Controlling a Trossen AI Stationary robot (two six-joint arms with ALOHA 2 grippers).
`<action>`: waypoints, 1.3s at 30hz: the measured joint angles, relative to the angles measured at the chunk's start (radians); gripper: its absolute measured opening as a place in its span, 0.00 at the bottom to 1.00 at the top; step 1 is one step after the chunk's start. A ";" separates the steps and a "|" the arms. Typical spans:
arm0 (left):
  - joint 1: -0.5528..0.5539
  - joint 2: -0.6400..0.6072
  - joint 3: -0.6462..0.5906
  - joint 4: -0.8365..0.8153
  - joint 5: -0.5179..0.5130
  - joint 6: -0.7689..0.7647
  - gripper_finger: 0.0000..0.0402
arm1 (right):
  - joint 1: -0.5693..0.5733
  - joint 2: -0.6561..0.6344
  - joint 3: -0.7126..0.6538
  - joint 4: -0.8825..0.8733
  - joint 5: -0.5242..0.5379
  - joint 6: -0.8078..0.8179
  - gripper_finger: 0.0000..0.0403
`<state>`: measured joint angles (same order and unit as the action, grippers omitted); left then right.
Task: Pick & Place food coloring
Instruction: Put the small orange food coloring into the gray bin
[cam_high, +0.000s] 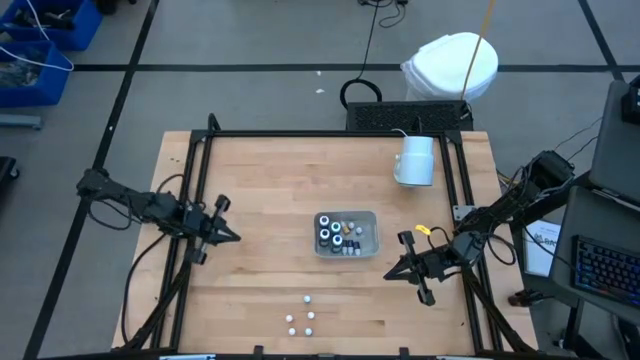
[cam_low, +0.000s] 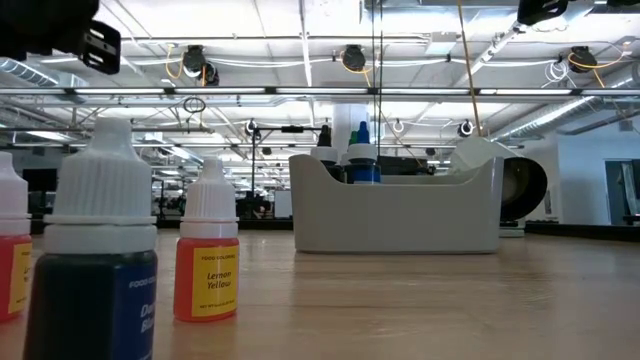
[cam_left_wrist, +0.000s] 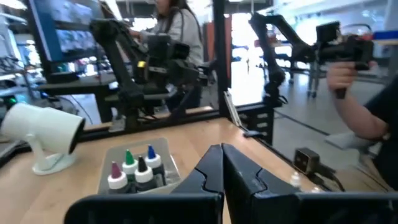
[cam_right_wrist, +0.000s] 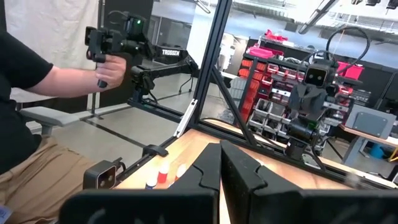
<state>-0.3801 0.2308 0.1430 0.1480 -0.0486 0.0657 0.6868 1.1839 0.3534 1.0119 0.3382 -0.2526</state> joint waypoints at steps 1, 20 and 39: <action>0.000 0.006 -0.015 0.035 -0.012 0.000 0.01 | 0.000 0.000 0.000 0.000 0.000 0.001 0.00; 0.000 0.012 -0.045 -0.127 -0.170 -0.119 0.11 | -0.026 0.270 0.432 -0.446 0.120 0.066 0.00; 0.000 0.011 -0.046 -0.221 -0.171 -0.176 0.12 | -0.107 0.899 1.350 -1.226 -0.082 0.384 0.00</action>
<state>-0.3801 0.2421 0.0975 -0.0727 -0.2192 -0.1104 0.5794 2.0830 1.7031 -0.2137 0.2565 0.1310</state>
